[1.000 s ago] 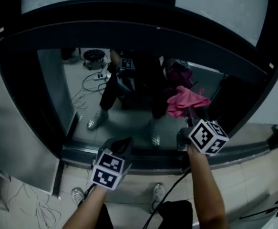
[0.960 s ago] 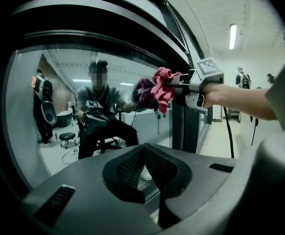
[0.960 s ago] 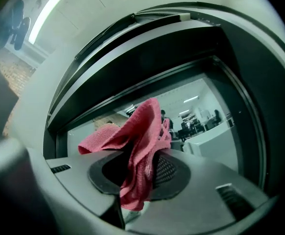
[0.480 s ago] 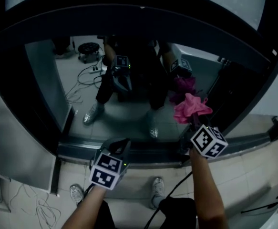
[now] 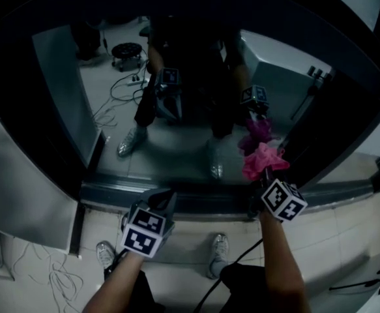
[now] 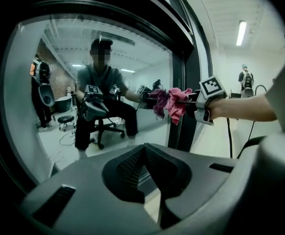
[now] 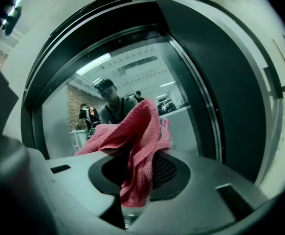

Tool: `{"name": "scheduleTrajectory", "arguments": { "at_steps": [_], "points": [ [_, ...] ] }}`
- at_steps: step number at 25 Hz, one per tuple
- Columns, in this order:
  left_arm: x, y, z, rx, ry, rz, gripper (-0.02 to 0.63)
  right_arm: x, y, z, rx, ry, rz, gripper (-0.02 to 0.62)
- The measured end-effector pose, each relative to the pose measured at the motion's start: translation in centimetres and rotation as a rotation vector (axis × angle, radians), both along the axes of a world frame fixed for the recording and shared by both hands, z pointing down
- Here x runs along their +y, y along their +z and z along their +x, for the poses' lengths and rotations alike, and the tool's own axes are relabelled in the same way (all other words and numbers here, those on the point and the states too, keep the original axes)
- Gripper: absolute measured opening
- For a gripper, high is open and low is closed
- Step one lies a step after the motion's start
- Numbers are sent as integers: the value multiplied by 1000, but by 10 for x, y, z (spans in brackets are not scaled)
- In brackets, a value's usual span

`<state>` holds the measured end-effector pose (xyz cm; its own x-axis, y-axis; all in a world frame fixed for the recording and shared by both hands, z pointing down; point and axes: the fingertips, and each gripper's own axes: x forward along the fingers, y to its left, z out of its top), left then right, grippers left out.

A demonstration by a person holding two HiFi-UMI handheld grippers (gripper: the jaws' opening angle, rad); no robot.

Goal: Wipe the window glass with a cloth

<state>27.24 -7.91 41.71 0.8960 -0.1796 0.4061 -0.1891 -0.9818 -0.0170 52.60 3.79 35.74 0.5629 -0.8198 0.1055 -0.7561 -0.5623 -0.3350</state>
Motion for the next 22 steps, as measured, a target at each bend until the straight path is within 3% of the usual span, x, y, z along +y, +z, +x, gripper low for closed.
{"name": "scheduleTrajectory", "arguments": {
  "at_steps": [15, 22],
  "points": [
    [-36, 50, -56, -60, -92, -53, 5, -22, 119, -19, -158, 12, -191, 87],
    [-49, 61, -73, -49, -125, -85, 5, -56, 158, -49, -188, -50, -279, 86]
  ]
}}
